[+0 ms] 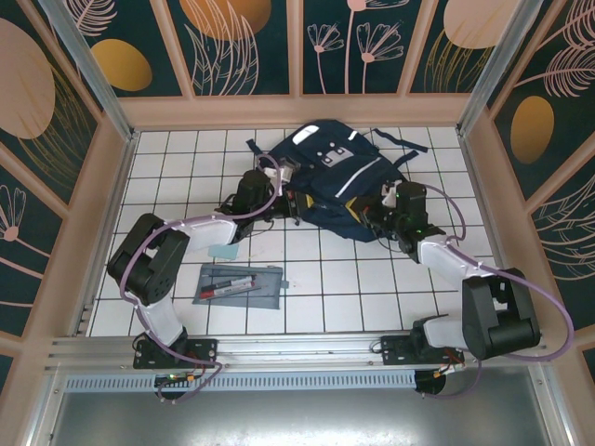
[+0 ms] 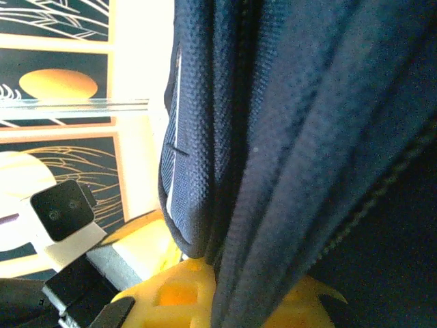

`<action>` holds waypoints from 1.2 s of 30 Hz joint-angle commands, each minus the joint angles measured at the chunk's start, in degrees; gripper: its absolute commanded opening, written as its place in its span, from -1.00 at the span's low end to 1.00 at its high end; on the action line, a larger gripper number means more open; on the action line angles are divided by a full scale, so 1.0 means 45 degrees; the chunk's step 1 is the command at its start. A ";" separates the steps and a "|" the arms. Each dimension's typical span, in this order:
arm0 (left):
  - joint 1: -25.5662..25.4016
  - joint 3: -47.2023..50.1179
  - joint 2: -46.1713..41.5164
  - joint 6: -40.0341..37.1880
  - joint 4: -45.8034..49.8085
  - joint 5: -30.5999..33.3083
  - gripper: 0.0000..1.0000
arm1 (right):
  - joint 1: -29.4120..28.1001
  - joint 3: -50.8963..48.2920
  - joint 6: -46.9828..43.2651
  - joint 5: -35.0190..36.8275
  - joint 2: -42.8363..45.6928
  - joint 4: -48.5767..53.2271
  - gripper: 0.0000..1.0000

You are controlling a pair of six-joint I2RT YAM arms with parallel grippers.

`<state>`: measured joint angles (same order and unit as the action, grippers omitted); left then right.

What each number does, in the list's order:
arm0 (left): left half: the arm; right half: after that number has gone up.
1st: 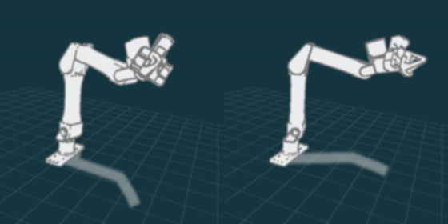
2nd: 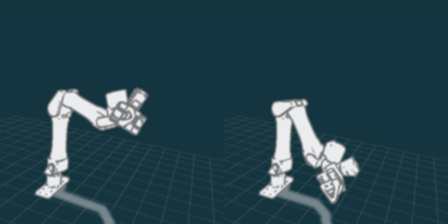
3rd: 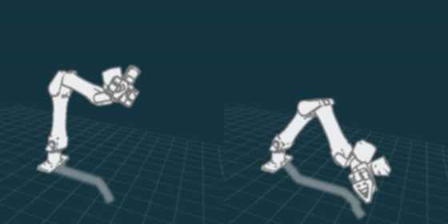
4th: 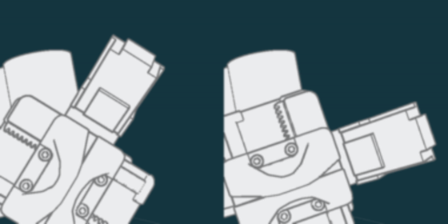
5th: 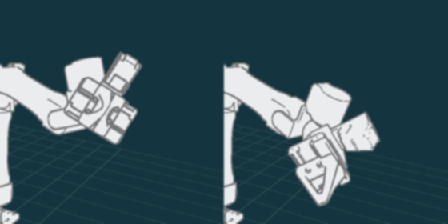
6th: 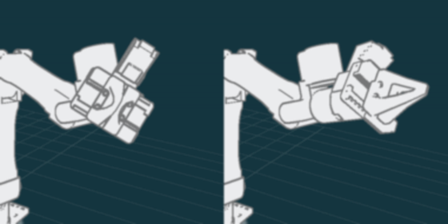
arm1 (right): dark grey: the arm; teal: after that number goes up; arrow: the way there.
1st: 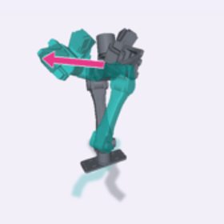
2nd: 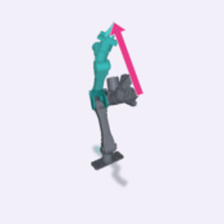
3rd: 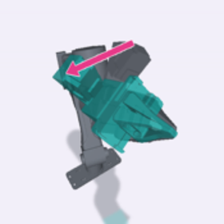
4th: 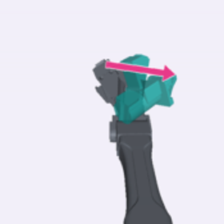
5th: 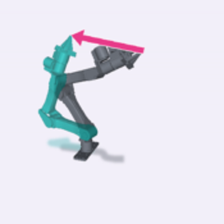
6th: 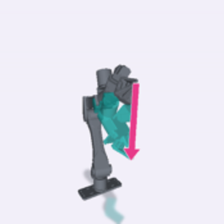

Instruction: Pack books, pencil case, and school supplies into a backpack

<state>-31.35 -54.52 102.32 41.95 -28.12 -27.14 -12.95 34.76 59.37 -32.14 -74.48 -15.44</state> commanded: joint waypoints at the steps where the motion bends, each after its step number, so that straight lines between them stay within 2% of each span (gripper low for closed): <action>1: 0.1661 0.0036 -0.0113 -0.0734 0.0946 0.2506 -1.00 | 0.1002 0.0009 -0.0680 0.1517 0.0843 -0.0086 -1.00; 4: 0.1788 -0.0154 -0.0021 -0.0574 0.0879 0.2529 -1.00 | 0.1020 -0.0010 -0.0697 0.1462 0.0930 -0.0089 -1.00; 7: 0.1791 -0.0194 0.0044 -0.0325 0.0702 0.1792 -1.00 | 0.0900 0.0240 -0.0741 0.1125 0.0724 -0.0179 -0.97; 9: 0.1790 -0.0192 -0.0107 -0.0222 0.0819 0.1540 -0.92 | 0.0680 0.0539 -0.0891 0.1107 0.0602 -0.0016 -0.58; 11: 0.1787 -0.0123 -0.0533 -0.0278 0.1291 0.1720 -0.50 | 0.0363 0.0960 -0.1211 0.1088 0.0480 0.0419 -0.05; 12: 0.1801 -0.0092 -0.0750 -0.0392 0.1651 0.1972 -0.36 | 0.0192 0.1185 -0.1409 0.1104 0.0443 0.0675 0.08; 13: 0.1792 -0.0062 -0.0838 -0.0481 0.2240 0.2332 -0.17 | -0.0050 0.1490 -0.1727 0.1102 0.0389 0.1164 0.37; 14: 0.1796 -0.0108 -0.1390 -0.0589 0.2861 0.2952 0.04 | -0.0323 0.1793 -0.2112 0.1154 0.0362 0.1730 0.52; 16: 0.1845 -0.0169 -0.1832 -0.0791 0.4193 0.4052 0.26 | -0.1024 0.2460 -0.3046 0.1433 0.0284 0.3015 0.64; 20: 0.2166 0.0378 -0.2779 -0.0872 0.5619 0.5402 0.49 | -0.2942 0.3785 -0.4960 0.2757 -0.0226 0.5530 0.65; 24: 0.2580 0.1090 -0.3553 -0.0548 0.6349 0.5587 0.59 | -0.4611 0.4325 -0.5968 0.3067 -0.1189 0.6435 0.64; 25: 0.2682 0.1274 -0.3772 -0.0455 0.6618 0.5573 0.70 | -0.5068 0.4492 -0.6261 0.3211 -0.1543 0.6683 0.63; 26: 0.2751 0.1476 -0.4009 -0.0393 0.6859 0.5547 0.72 | -0.5573 0.4663 -0.6582 0.3387 -0.1899 0.6907 0.62; 31: 0.2880 0.2737 -0.5187 -0.0097 0.7642 0.5339 0.74 | -0.7668 0.5425 -0.7286 0.4031 -0.3950 0.7498 0.56; 36: 0.2927 0.3693 -0.5903 0.0340 0.7261 0.5402 0.74 | -0.8665 0.5441 -0.6904 0.3885 -0.5505 0.6392 0.44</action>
<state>-18.63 -39.29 77.62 41.56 4.27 -3.51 -50.78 57.98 29.19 -16.08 -97.14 14.39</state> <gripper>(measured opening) 0.869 0.730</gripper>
